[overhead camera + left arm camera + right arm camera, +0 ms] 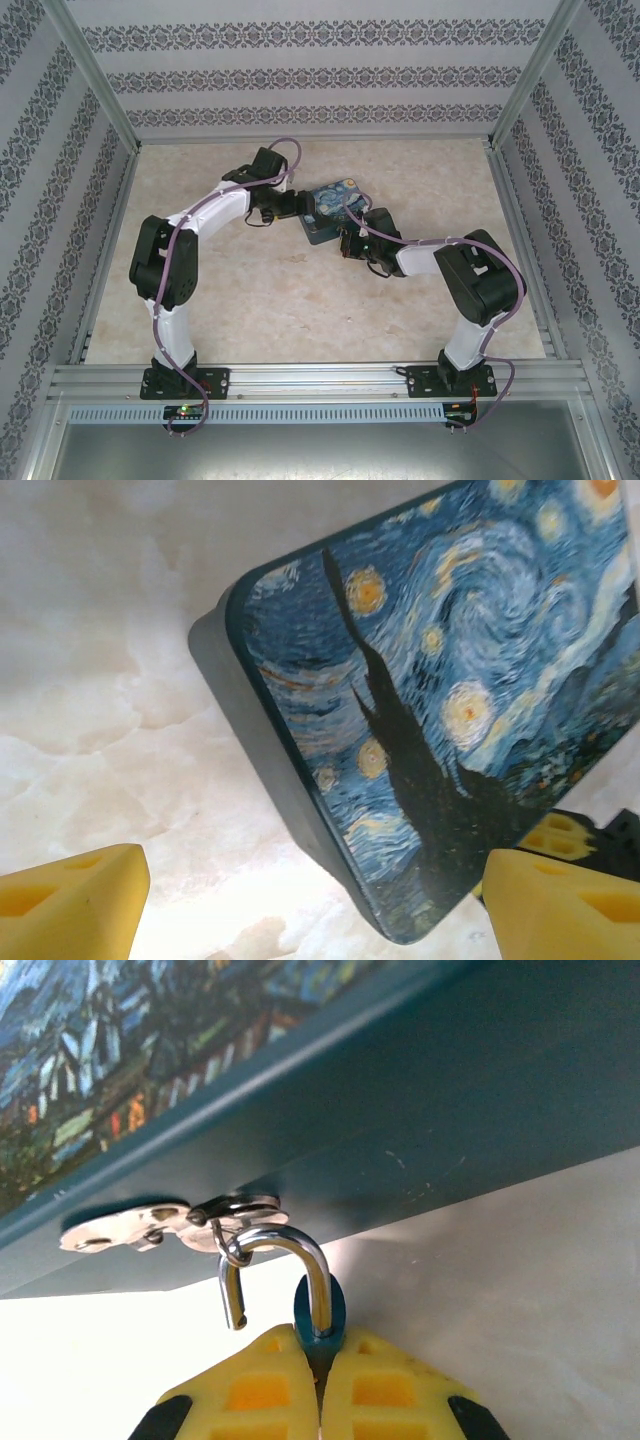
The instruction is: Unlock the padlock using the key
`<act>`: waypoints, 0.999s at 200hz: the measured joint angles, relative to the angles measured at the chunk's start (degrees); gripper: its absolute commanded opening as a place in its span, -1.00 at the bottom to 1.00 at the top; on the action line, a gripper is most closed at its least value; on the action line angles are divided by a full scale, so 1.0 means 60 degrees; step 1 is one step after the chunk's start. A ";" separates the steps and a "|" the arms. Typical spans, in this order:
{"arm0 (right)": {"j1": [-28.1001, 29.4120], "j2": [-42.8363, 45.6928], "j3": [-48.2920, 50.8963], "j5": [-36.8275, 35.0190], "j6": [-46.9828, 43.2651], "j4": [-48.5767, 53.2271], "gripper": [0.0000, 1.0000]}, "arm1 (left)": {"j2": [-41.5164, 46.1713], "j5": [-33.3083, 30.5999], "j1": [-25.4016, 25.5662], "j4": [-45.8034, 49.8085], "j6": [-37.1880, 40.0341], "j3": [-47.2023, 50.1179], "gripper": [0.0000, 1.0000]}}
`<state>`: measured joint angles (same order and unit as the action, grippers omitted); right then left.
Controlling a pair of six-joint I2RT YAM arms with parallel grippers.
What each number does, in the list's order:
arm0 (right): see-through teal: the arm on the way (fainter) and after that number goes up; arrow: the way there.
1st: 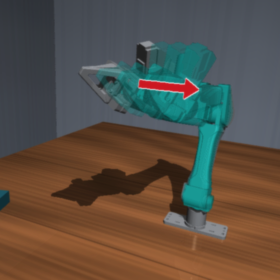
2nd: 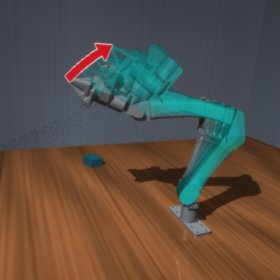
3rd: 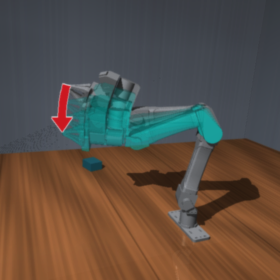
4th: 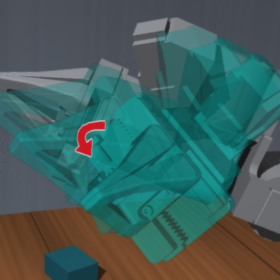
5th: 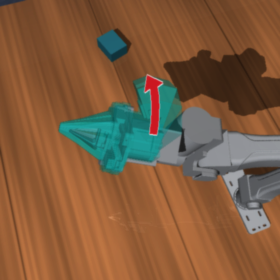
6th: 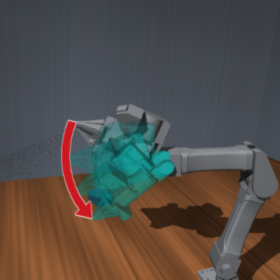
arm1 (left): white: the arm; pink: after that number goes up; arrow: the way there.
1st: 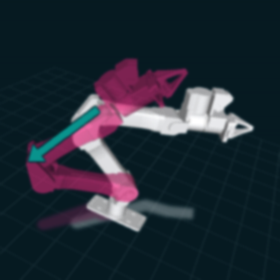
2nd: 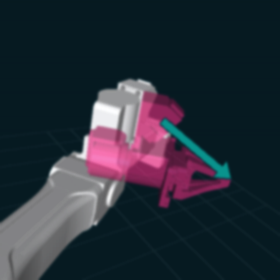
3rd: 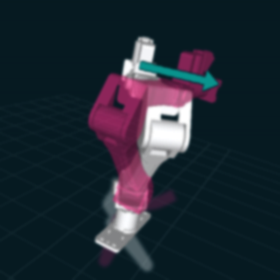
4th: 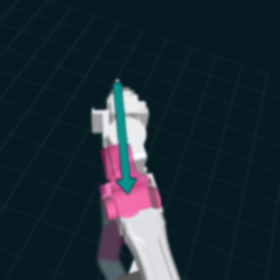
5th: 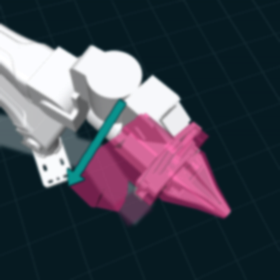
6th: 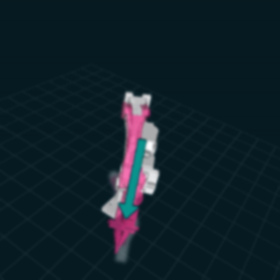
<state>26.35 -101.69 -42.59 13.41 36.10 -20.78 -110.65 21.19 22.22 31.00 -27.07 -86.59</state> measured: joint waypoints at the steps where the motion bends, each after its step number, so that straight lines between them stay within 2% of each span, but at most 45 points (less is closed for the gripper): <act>1: 0.0000 0.0000 0.0000 0.0000 0.0000 -0.0004 -1.00 | 0.0000 -0.0033 0.0018 0.0015 0.0011 0.0000 0.73; 78: 0.0000 0.0000 0.0142 -0.0004 0.0739 -0.0270 -1.00 | -0.0117 -0.1690 0.0663 0.0058 0.0539 0.0000 0.72; 200: -0.0270 -0.0004 0.0168 0.0244 0.2739 -0.0437 -1.00 | -0.0357 -0.2382 0.1122 -0.0510 0.0623 0.0226 0.70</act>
<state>24.73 -101.71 -41.58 14.87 52.53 -23.40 -112.79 6.90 28.95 27.94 -23.33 -85.23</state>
